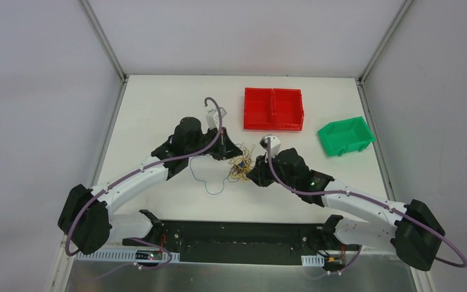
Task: Untangle the cables
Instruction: Untie the cable.
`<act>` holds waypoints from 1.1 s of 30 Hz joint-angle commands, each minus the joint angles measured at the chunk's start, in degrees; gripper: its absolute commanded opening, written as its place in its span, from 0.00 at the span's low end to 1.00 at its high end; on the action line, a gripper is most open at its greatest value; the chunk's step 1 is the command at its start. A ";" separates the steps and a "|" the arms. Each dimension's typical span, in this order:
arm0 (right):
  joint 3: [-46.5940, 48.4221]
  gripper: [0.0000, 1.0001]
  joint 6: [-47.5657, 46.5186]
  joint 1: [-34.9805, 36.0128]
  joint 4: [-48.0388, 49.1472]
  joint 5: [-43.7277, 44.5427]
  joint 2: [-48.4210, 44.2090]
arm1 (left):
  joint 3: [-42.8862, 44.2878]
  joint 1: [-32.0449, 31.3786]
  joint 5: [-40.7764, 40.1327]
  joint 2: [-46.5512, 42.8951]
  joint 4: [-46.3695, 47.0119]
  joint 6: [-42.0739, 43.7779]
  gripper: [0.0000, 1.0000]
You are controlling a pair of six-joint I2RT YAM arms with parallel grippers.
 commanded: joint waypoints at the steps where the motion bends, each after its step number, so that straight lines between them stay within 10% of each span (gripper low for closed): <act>1: -2.84 0.24 2.32 0.25 0.66 3.70 -2.52 | -1.42 5.88 -2.31 -5.03 4.98 -6.35 0.00; 11: -7.54 0.00 16.74 -4.49 -12.22 21.26 -13.87 | -5.90 16.70 -17.92 -16.19 -8.23 -5.89 0.00; 18: -4.92 0.68 13.16 -6.25 -10.93 14.59 -15.58 | -6.84 16.54 7.91 -11.63 6.67 -6.25 0.00; 24: 3.08 0.89 19.22 -9.07 -10.16 5.89 -8.90 | -4.02 13.97 16.74 -10.52 8.39 -3.14 0.00; 33: 4.74 0.93 53.65 -14.02 -0.60 -8.08 1.17 | -3.18 4.33 12.66 -5.93 13.50 1.70 0.00</act>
